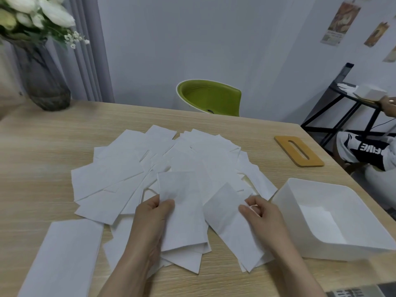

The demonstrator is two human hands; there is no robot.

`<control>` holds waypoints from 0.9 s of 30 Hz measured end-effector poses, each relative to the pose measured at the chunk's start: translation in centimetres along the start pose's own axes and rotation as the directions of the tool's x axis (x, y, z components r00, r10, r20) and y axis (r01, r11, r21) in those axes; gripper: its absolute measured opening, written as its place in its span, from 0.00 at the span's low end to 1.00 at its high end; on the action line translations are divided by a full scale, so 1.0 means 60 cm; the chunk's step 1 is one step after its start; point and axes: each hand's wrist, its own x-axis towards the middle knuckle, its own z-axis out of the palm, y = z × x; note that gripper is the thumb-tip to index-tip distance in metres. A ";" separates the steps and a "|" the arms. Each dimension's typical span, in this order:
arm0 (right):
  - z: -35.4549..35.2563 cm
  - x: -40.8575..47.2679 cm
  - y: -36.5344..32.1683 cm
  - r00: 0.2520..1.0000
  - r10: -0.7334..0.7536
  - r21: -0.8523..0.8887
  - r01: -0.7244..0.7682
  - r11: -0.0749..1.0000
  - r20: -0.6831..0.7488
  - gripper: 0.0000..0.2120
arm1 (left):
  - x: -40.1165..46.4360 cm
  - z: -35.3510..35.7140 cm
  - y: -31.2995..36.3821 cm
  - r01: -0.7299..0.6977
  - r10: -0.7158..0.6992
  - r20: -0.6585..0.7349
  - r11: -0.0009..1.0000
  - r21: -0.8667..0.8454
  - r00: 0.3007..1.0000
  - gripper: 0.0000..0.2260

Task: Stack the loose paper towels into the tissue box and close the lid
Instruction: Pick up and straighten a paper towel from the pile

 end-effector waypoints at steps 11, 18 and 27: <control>0.015 -0.012 -0.051 0.986 0.166 0.545 -0.134 0.828 -0.011 0.07 | 0.004 0.001 -0.003 -0.031 0.030 -0.015 0.998 -0.051 0.999 0.10; 0.091 -0.035 -0.077 0.964 0.170 0.581 -0.259 0.771 0.205 0.10 | 0.005 -0.001 -0.005 -0.011 0.009 -0.024 0.996 -0.087 1.000 0.12; 0.119 -0.045 -0.102 0.975 0.071 0.479 -0.167 0.862 0.211 0.09 | 0.008 0.002 -0.010 -0.008 0.005 -0.043 0.997 -0.079 0.999 0.11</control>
